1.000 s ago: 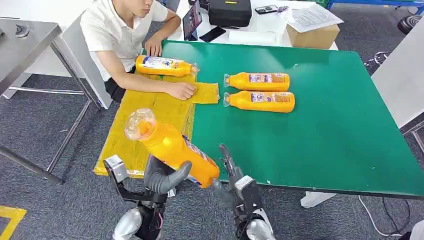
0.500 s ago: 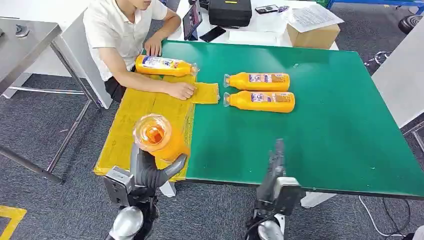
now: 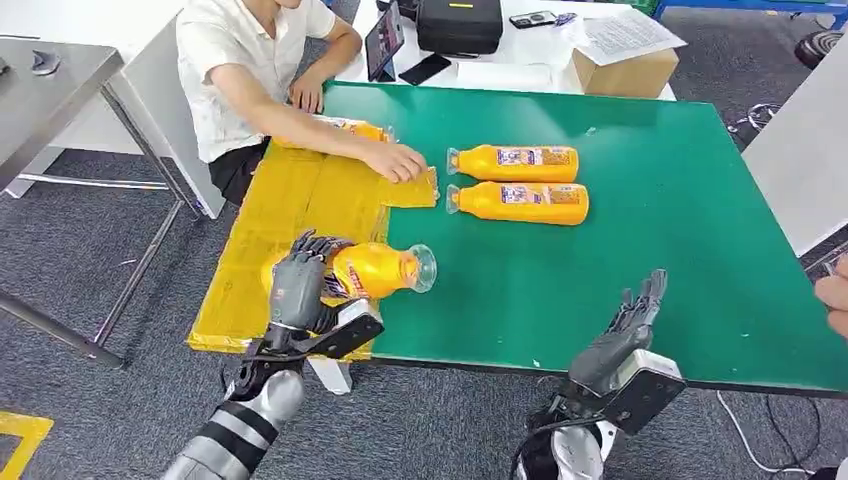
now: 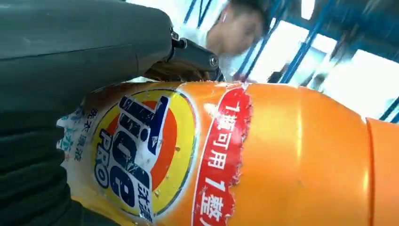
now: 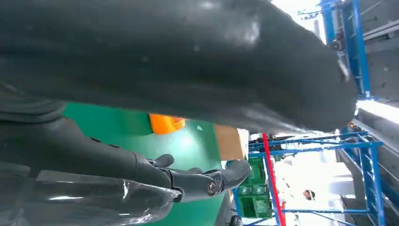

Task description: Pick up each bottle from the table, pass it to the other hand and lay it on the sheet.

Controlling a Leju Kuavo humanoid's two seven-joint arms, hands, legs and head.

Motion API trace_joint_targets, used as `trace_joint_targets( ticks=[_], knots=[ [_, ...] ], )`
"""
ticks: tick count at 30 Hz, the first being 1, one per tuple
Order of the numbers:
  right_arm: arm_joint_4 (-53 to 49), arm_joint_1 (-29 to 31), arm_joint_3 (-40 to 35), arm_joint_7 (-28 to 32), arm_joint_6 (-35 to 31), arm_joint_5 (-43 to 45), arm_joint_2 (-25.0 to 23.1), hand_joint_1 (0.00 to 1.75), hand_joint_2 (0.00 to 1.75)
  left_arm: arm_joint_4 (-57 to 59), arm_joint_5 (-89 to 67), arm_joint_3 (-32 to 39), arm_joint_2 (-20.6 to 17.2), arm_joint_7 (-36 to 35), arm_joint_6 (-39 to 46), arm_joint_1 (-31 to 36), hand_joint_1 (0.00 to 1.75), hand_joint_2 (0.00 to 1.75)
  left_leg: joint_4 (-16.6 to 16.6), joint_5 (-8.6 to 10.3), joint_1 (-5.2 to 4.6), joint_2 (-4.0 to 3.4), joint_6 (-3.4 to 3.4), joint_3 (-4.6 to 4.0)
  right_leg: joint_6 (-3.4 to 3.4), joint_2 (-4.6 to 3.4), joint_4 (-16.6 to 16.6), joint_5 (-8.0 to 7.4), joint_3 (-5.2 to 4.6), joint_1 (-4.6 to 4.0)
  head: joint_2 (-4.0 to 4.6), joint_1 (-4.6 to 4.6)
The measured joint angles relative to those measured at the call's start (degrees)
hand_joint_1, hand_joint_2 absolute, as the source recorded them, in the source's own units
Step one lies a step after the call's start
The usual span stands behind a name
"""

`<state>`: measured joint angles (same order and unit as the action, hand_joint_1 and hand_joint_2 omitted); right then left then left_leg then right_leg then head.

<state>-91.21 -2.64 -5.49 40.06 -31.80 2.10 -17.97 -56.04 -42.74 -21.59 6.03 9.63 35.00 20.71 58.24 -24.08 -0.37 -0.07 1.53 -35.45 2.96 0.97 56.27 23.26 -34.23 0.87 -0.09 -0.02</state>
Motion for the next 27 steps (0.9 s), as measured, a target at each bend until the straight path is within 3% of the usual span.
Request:
trace_joint_targets(
  ticks=[3,10,11,12,13,14,20,24,25,27],
  knots=[
    [0.42,0.87,0.24,0.00,1.25,0.33,-0.22,0.00,0.00,7.76,-2.42,0.22,-0.31,-3.16,-6.60,4.07,1.75,1.75,0.00,0.00,0.00,-0.03,0.00,-0.01,0.00,-0.01,0.01,0.00,-0.01,0.00,0.00,-0.02],
    [1.27,1.67,0.55,0.00,1.75,0.35,-0.35,0.00,0.00,15.99,-2.66,0.59,-0.55,-3.94,-8.81,8.23,1.75,1.75,0.00,-0.01,0.00,0.00,0.00,-0.04,0.00,0.00,0.01,0.00,-0.01,0.00,0.00,-0.04],
    [1.36,1.70,0.57,0.00,1.86,0.37,-0.35,0.00,0.00,16.63,-2.04,0.72,-0.55,-3.94,-10.01,8.77,1.68,1.75,0.00,-0.01,0.00,0.00,0.00,-0.04,0.00,0.00,0.00,0.00,-0.01,0.00,0.00,-0.02],
    [1.51,1.73,0.55,0.00,2.12,0.35,-0.35,0.00,0.00,17.35,-1.09,1.02,-0.55,-3.75,-11.54,9.37,0.66,1.75,0.00,-0.01,0.00,0.00,0.00,-0.04,0.00,0.00,0.00,0.01,0.00,0.00,0.00,-0.02],
    [1.66,1.75,0.55,0.00,2.43,0.35,-0.37,0.00,0.00,17.96,-0.13,1.50,-0.55,-3.33,-12.79,9.95,0.24,1.75,0.00,-0.01,0.00,0.01,-0.01,-0.03,0.00,0.00,0.00,0.01,0.00,0.00,0.00,-0.02],
    [1.84,1.76,0.55,0.00,2.69,0.35,-0.39,0.00,0.00,18.60,0.98,1.95,-0.55,-2.83,-13.68,10.66,0.00,1.75,0.00,-0.01,0.00,0.01,-0.01,-0.03,0.00,0.00,0.00,0.01,0.01,0.00,0.00,-0.02],
    [2.78,1.76,0.50,0.00,3.02,0.44,-0.53,0.00,0.00,21.42,2.70,3.74,-0.35,-0.66,-17.37,12.74,0.00,1.75,0.00,0.08,0.02,-0.01,-0.07,0.04,-0.03,-0.01,0.02,-0.02,0.03,-0.02,0.00,-0.02],
    [3.28,1.69,0.64,0.00,3.67,0.48,-0.53,0.00,0.00,21.37,4.36,3.76,0.06,3.36,-24.28,12.01,0.00,1.75,0.00,0.09,0.02,0.00,-0.07,0.03,-0.01,0.00,0.02,-0.03,0.03,-0.01,0.00,-0.02],
    [3.34,1.68,0.70,0.00,3.91,0.48,-0.50,0.00,1.75,20.43,5.31,3.63,0.18,4.50,-26.69,11.53,0.00,1.75,0.00,0.09,0.01,0.02,-0.07,0.03,-0.01,0.00,0.02,-0.03,0.04,0.00,0.00,-0.02],
    [3.41,1.67,0.94,0.00,4.35,0.31,-0.50,0.00,1.75,17.15,6.59,2.31,0.15,5.85,-30.97,10.13,0.00,1.75,0.00,0.08,0.01,0.02,-0.07,0.00,-0.01,0.00,0.02,-0.02,0.03,0.00,0.00,-0.02]
  ],
)
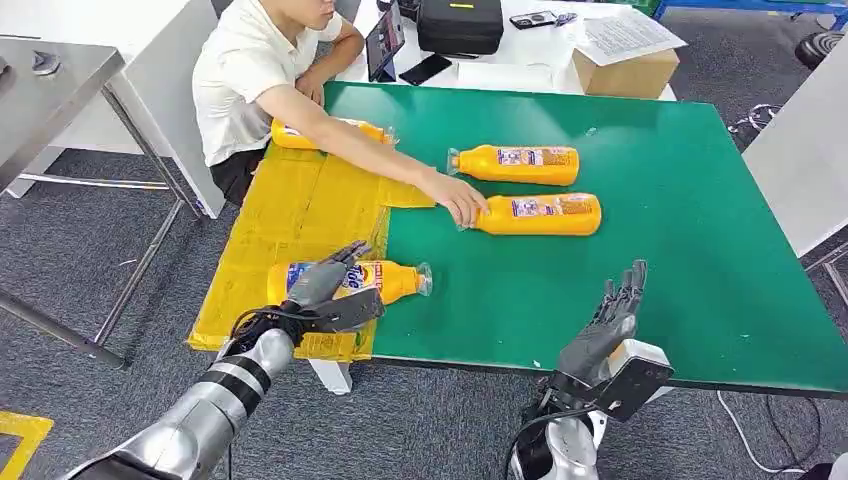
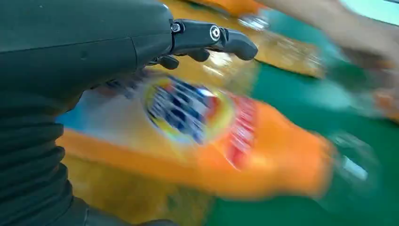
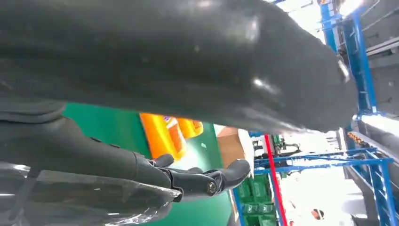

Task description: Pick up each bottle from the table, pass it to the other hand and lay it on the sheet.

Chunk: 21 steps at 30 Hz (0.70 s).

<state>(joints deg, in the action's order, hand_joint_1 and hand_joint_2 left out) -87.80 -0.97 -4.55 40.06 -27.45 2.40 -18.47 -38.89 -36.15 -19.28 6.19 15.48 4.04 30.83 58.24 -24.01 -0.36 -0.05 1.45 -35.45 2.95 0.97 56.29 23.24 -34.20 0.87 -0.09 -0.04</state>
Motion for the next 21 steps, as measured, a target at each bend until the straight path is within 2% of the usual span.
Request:
trace_joint_targets(
  ticks=[12,17,19,21],
  knots=[
    [0.28,0.00,0.81,0.00,0.50,-0.44,0.00,0.00,1.75,-13.72,1.42,-7.30,-0.87,1.46,-3.79,-4.71,0.00,1.75,0.00,-0.02,0.02,0.00,0.00,-0.10,0.00,0.00,0.00,0.01,-0.10,-0.03,0.00,0.00],
    [0.11,-0.35,0.87,0.00,-2.08,-3.11,0.13,0.00,1.75,-21.44,4.84,-9.11,-0.94,4.51,6.04,-8.54,0.00,1.75,0.00,-0.02,0.01,-0.01,0.00,-0.10,0.00,-0.01,0.00,0.01,-0.10,-0.02,0.00,0.00],
    [-0.35,-0.82,-0.95,0.02,-7.62,-8.49,1.53,0.00,1.75,-26.28,9.87,-9.13,-0.17,8.44,12.22,-11.87,0.00,1.75,0.00,-0.06,-0.01,-0.01,0.00,-0.12,0.01,-0.01,-0.02,0.04,-0.12,0.00,0.00,-0.07],
    [-0.68,-0.89,-3.15,0.02,-10.17,-10.86,3.06,0.00,1.75,-29.72,11.91,-9.16,0.81,10.25,14.44,-13.85,0.00,1.75,0.00,-0.11,-0.01,0.00,0.00,-0.13,0.00,0.00,-0.04,0.05,-0.12,0.00,0.00,0.04]
  ],
)
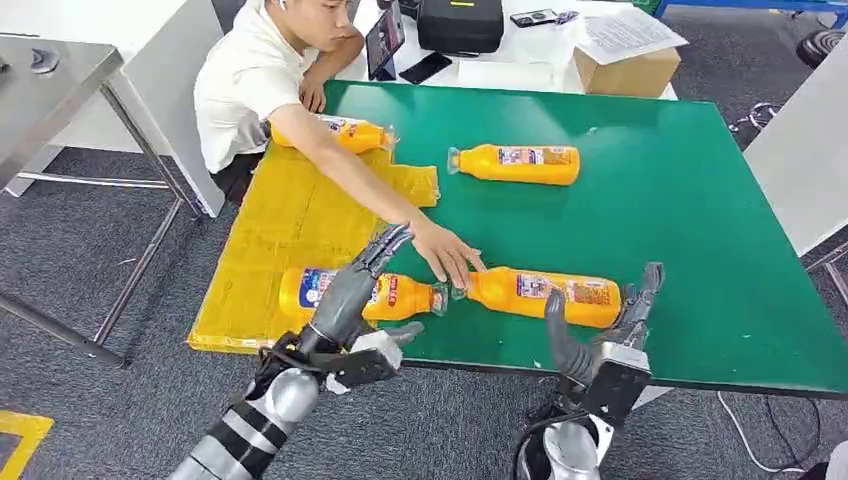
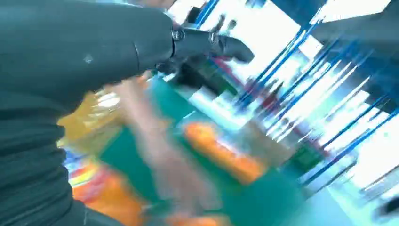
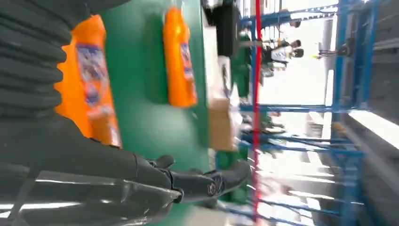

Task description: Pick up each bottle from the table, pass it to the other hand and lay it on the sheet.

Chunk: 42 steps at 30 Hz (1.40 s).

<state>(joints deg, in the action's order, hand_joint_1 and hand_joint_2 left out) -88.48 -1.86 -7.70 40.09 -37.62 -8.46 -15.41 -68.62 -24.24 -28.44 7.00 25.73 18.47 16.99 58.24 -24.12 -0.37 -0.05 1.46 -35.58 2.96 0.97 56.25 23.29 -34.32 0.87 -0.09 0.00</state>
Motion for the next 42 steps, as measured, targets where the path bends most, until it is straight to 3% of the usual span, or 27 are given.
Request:
trace_joint_targets(
  ticks=[3,7,9,19,22,29,35,42],
  knots=[
    [-0.15,-0.28,-2.48,0.00,-1.50,-6.44,1.44,0.00,1.75,-4.70,3.77,0.02,0.74,3.53,3.07,-2.81,0.00,1.75,0.00,-0.04,-0.01,-0.04,0.02,0.00,0.00,-0.01,0.00,0.00,-0.03,0.00,0.00,-0.04],
    [0.94,-0.84,-3.23,-0.72,-2.10,-32.70,3.32,0.00,1.75,-13.95,14.67,0.04,1.22,6.32,2.62,-9.20,0.00,1.75,0.00,-0.08,0.03,-0.05,-0.02,0.03,-0.02,-0.02,-0.02,0.02,-0.03,-0.03,0.00,-0.06],
    [1.86,-1.78,-2.95,-2.80,-2.14,-39.98,4.61,0.00,1.75,-17.51,18.34,0.72,1.22,6.32,0.85,-12.61,0.00,1.75,0.00,-0.07,0.05,0.04,-0.01,0.00,-0.02,0.01,-0.03,0.08,-0.04,-0.05,0.00,-0.04],
    [3.98,-2.81,-1.64,-3.78,-2.18,-42.03,7.19,0.00,1.75,-23.84,20.09,2.43,1.09,6.32,-0.55,-17.19,0.00,1.75,0.00,-0.06,0.04,0.05,0.00,-0.01,-0.04,0.02,-0.02,0.05,-0.02,-0.05,0.00,-0.04],
    [4.64,-2.77,-1.66,-9.52,-2.18,-46.85,8.09,0.00,1.75,-24.06,22.47,2.76,1.16,4.58,-2.34,-17.76,0.00,1.75,0.00,-0.06,0.04,0.05,0.00,0.00,-0.04,0.02,-0.02,0.05,0.00,-0.05,0.00,-0.04],
    [10.76,-0.70,-2.36,-23.02,-2.03,-52.74,15.39,0.00,1.75,-24.06,24.91,4.09,2.10,3.17,-2.23,-19.49,0.00,1.75,0.00,-0.07,-0.02,0.07,0.02,-0.03,-0.02,0.03,-0.03,0.04,0.00,0.01,0.00,-0.07],
    [16.09,2.25,-2.62,-32.66,3.81,-58.89,20.77,0.00,1.75,-24.06,24.00,4.09,2.38,3.10,-1.77,-20.02,0.00,1.75,0.00,-0.07,-0.02,0.08,0.02,-0.02,-0.01,0.03,-0.04,0.03,0.01,0.00,0.00,-0.04],
    [20.74,5.22,-2.51,-36.11,7.69,-59.78,24.96,0.00,1.75,-24.06,23.76,4.09,2.64,2.66,-2.19,-20.66,0.00,1.75,0.01,-0.07,-0.01,0.06,0.02,-0.02,-0.01,0.03,-0.03,0.02,0.00,-0.01,0.00,-0.07]
  ],
)
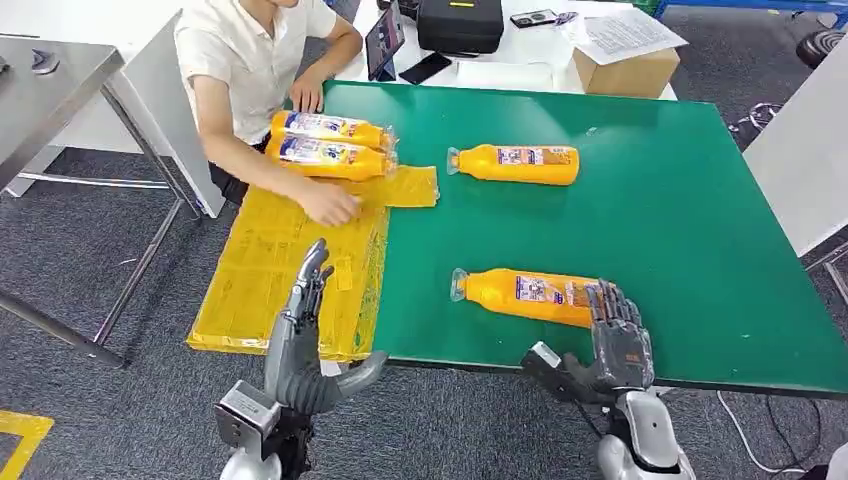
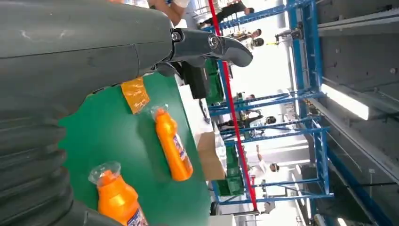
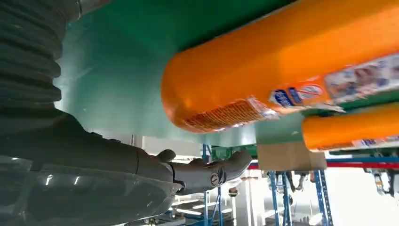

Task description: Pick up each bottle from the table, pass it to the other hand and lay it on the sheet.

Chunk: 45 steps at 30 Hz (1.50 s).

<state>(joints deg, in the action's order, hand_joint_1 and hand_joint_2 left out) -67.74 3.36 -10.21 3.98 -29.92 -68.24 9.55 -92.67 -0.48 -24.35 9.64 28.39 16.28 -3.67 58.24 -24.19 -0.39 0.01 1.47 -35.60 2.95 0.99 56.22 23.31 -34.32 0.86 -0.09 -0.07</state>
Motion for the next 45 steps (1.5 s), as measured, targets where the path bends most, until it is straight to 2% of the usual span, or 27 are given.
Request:
trace_joint_targets(
  ticks=[4,11,23,30,32,33,35,45],
  knots=[
    [2.87,2.01,0.02,-1.75,2.15,-0.26,1.20,0.00,1.75,0.02,0.04,-0.06,0.07,-0.20,-0.55,0.00,0.00,1.75,0.00,0.00,0.00,-0.01,0.00,0.00,0.00,0.00,0.00,0.00,-0.01,0.00,0.00,0.00],
    [6.74,5.40,-0.11,-3.08,1.84,-3.89,2.51,0.00,1.75,0.02,0.96,-0.20,0.35,-0.70,-1.27,0.00,0.00,1.75,0.00,0.02,0.00,-0.01,0.03,0.02,0.02,0.00,0.00,-0.02,0.01,0.01,0.00,0.00],
    [7.15,5.82,-0.13,-3.22,2.01,-4.29,2.60,0.00,1.75,0.04,1.11,-0.19,0.37,-0.79,-1.42,0.01,0.00,1.75,0.00,0.03,0.00,-0.01,0.03,0.02,0.02,0.00,0.00,-0.02,0.02,0.01,0.00,0.00],
    [10.47,12.47,-4.37,-4.18,7.92,-6.56,5.12,0.00,1.75,0.06,2.34,-0.68,0.42,-2.32,-2.73,0.13,0.00,1.75,0.01,0.03,0.00,-0.03,0.03,0.02,0.02,-0.01,0.01,-0.03,0.02,0.00,0.00,0.00],
    [11.00,14.50,-6.14,-3.18,10.59,-4.36,5.40,0.00,1.75,0.06,2.81,-0.96,0.42,-2.97,-3.21,0.33,0.00,1.75,0.01,0.03,0.00,-0.03,0.03,0.02,0.02,-0.01,0.01,-0.03,0.01,0.00,0.00,0.00],
    [12.09,16.04,-7.10,0.01,13.83,0.66,5.53,0.00,1.75,0.24,3.91,-1.09,0.39,-3.91,-3.76,0.72,0.00,1.75,0.01,0.03,0.00,-0.02,0.03,0.02,0.02,0.00,0.01,-0.03,0.02,0.00,0.00,0.00],
    [13.05,16.62,-7.80,2.27,15.63,4.68,5.60,0.00,1.75,0.70,4.83,-1.09,0.35,-4.66,-3.96,1.19,0.00,1.75,0.01,0.03,0.00,-0.02,0.03,0.02,0.02,0.00,0.01,-0.03,0.03,0.00,0.00,0.02],
    [17.27,19.68,-10.49,3.39,23.02,12.35,5.88,0.00,1.75,1.92,5.99,-1.68,0.04,-6.56,-5.09,2.10,0.00,1.75,0.01,0.03,0.00,-0.07,0.03,0.11,0.02,-0.02,0.00,-0.03,0.05,0.00,0.00,0.00]
  ],
)
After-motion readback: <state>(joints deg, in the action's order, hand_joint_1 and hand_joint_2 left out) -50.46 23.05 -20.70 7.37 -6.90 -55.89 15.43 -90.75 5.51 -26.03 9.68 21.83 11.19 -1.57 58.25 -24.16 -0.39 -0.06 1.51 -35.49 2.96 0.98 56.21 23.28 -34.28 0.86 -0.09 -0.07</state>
